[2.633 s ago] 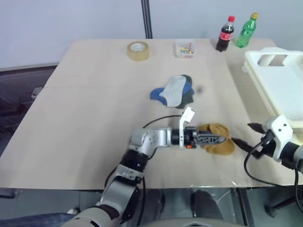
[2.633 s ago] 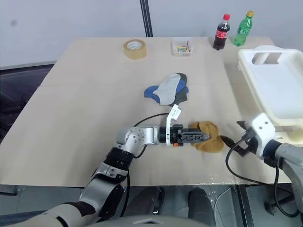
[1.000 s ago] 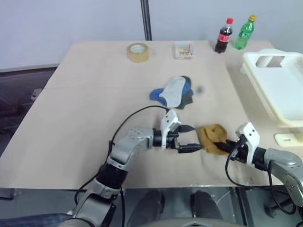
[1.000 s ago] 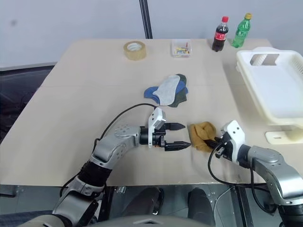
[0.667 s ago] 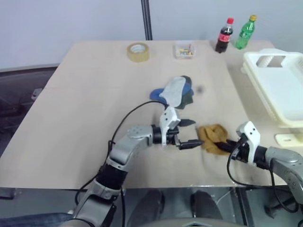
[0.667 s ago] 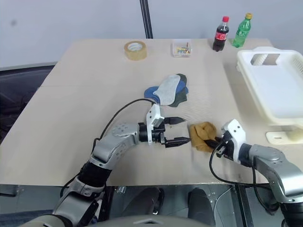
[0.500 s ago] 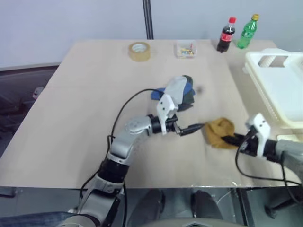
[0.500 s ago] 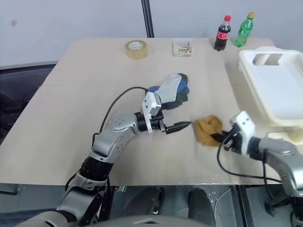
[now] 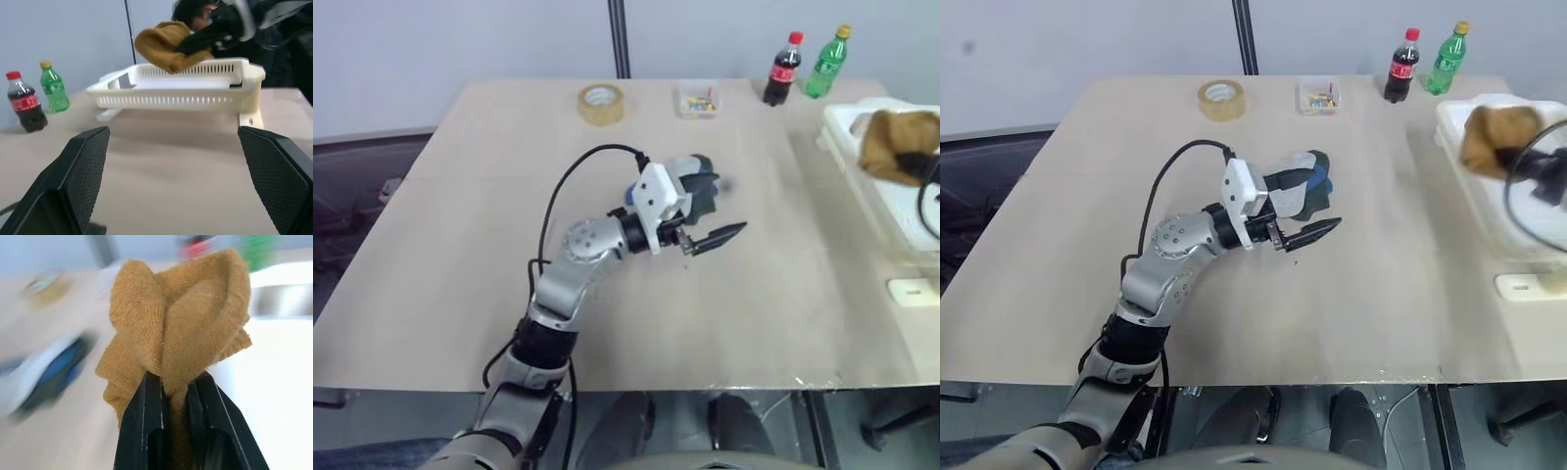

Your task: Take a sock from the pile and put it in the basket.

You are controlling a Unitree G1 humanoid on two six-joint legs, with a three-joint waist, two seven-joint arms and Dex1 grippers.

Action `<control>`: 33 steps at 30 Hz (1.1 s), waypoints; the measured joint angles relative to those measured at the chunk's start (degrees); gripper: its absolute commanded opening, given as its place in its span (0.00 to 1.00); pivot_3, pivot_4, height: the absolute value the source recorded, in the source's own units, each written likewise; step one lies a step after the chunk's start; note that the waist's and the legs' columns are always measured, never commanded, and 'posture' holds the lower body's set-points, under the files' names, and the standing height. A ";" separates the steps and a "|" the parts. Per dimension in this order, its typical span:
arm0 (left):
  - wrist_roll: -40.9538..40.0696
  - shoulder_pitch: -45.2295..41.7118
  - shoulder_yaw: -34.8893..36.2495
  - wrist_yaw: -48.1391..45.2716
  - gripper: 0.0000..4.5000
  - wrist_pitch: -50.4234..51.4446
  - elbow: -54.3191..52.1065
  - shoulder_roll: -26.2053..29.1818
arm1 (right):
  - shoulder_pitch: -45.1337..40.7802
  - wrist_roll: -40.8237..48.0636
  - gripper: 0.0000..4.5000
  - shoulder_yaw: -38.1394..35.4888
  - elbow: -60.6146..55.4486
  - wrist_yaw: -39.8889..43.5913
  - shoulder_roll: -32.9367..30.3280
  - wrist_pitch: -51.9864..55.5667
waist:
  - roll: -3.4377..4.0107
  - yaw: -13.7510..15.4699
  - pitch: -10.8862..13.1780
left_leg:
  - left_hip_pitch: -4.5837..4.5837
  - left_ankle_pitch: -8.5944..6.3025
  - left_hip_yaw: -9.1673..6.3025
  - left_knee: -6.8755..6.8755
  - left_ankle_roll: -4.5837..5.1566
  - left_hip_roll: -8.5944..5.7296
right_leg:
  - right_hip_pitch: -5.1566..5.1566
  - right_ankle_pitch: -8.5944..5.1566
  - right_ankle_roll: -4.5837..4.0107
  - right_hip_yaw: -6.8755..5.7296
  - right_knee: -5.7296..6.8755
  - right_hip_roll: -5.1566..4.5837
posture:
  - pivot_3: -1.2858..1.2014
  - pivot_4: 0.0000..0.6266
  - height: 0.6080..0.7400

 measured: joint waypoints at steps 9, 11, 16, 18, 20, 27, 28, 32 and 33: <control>-3.99 0.02 0.76 0.92 1.00 6.26 -0.78 -0.73 | -12.63 -16.57 0.62 10.52 34.81 1.87 -0.52 -16.33 | 0.14 -0.28 0.08 | -0.13 0.00 0.33 -0.19 0.00 0.02 | -0.32 0.00 0.00 0.33 0.07 0.03 | 0.52 0.24 1.00; -4.09 0.03 0.75 1.18 1.00 6.92 -0.79 -0.70 | -13.02 -20.14 0.86 13.25 37.65 3.86 -0.47 -20.42 | 0.15 -0.45 0.08 | -0.13 0.01 0.37 -0.19 0.00 0.03 | -0.34 0.00 0.00 0.35 0.08 0.04 | 0.52 0.24 1.00; -4.10 0.02 0.73 1.31 1.00 7.28 -0.79 -0.75 | -13.00 -28.98 0.99 19.85 39.65 3.69 -0.79 -30.60 | 0.16 -0.92 0.07 | -0.11 0.01 0.38 -0.17 -0.01 0.03 | -0.34 0.00 0.01 0.37 0.10 0.04 | 0.52 0.24 1.00; -4.11 0.03 0.71 1.31 1.00 7.31 -0.79 -0.69 | -12.72 -33.77 0.99 22.94 39.71 1.69 -2.04 -37.04 | 0.17 -0.92 0.07 | -0.11 0.01 0.34 -0.17 -0.01 0.02 | -0.35 0.00 0.01 0.35 0.11 0.04 | 0.52 0.24 1.00; -4.11 0.04 0.74 1.31 1.00 7.35 -0.81 -0.61 | -12.71 -36.35 0.99 23.81 39.39 0.88 -3.06 -41.39 | 0.17 -1.11 0.07 | -0.11 0.01 0.37 -0.17 -0.01 0.02 | -0.35 0.00 0.01 0.37 0.10 0.05 | 0.52 0.24 1.00; -4.48 1.02 0.83 1.43 1.00 7.63 -2.18 0.10 | -9.24 -32.03 0.99 20.71 26.35 12.15 -3.35 -43.20 | 0.18 -1.70 0.06 | -0.07 0.01 0.46 -0.16 -0.01 0.16 | -0.35 0.00 0.01 0.46 0.16 0.18 | 0.52 0.24 1.00; -4.47 1.35 0.94 1.50 1.00 7.67 -2.50 0.54 | -7.68 -29.81 0.99 19.37 23.05 14.12 -3.25 -41.47 | 0.18 -1.60 0.06 | -0.07 0.01 0.44 -0.16 -0.01 0.16 | -0.35 0.00 0.01 0.45 0.16 0.18 | 0.52 0.24 1.00; -4.11 3.74 1.34 2.50 1.00 8.57 -2.95 2.55 | 2.89 -16.91 0.99 10.47 4.38 21.05 0.79 -34.51 | 0.16 -1.49 0.06 | -0.09 0.01 0.35 -0.09 -0.01 0.17 | -0.31 0.00 0.01 0.41 0.15 0.18 | 0.52 0.24 1.00; -3.82 4.67 1.52 2.71 1.00 8.57 -3.11 3.15 | 5.55 -14.72 0.99 9.56 0.61 21.64 2.38 -33.39 | 0.16 -1.44 0.06 | -0.09 0.01 0.31 -0.03 -0.01 0.16 | -0.30 0.00 0.01 0.37 0.17 0.17 | 0.52 0.24 1.00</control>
